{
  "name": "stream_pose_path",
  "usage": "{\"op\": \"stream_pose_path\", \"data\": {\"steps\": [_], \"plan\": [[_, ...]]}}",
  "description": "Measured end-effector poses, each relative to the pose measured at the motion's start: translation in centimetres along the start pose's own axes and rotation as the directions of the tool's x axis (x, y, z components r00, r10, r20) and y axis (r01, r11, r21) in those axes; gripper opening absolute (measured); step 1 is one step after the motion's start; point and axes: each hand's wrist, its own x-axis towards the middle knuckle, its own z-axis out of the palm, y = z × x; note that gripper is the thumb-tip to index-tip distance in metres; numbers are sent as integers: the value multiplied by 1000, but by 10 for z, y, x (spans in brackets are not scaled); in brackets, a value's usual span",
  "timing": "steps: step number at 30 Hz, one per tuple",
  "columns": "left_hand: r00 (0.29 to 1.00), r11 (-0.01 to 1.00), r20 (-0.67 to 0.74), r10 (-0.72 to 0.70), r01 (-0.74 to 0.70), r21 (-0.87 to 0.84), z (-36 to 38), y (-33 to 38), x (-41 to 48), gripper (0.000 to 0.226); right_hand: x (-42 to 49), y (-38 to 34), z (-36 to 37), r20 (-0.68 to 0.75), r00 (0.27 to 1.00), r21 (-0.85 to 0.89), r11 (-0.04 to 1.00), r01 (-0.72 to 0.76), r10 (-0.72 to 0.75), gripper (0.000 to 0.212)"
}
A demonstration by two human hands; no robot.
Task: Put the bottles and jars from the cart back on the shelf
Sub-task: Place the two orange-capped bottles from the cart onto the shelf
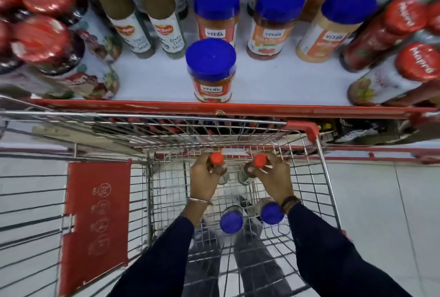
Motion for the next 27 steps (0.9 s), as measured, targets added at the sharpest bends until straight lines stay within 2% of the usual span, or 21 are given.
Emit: {"op": "stream_pose_path", "data": {"steps": [3, 6, 14, 17, 21, 23, 27], "plan": [[1000, 999, -6, 13, -14, -52, -32, 20, -15, 23, -27, -25, -6, 60, 994, -34, 995, 89, -87, 38], [998, 987, -28, 54, -57, -152, -66, 43, -31, 25, -55, -59, -15, 65, 980, -35, 981, 191, -189, 40], [951, 899, -198, 239, -294, -324, -162, 130, -67, 48, -113, -166, -39, 0, 904, 68, 902, 426, -426, 43], [910, 865, -260, 322, -394, -310, -195, 157, -68, 48, -122, -206, -43, -42, 855, 96, 849, 519, -518, 41], [832, 843, -350, 429, -509, -176, -230, 185, -52, 45, -121, -259, -44, -135, 782, 130, 771, 623, -609, 39], [809, 828, -378, 451, -537, -161, -243, 193, -40, 42, -115, -281, -40, -166, 749, 127, 739, 661, -641, 36], [792, 818, -377, 480, -559, -132, -255, 193, -8, 49, -92, -306, -25, -216, 733, 120, 728, 675, -645, 35]]}}
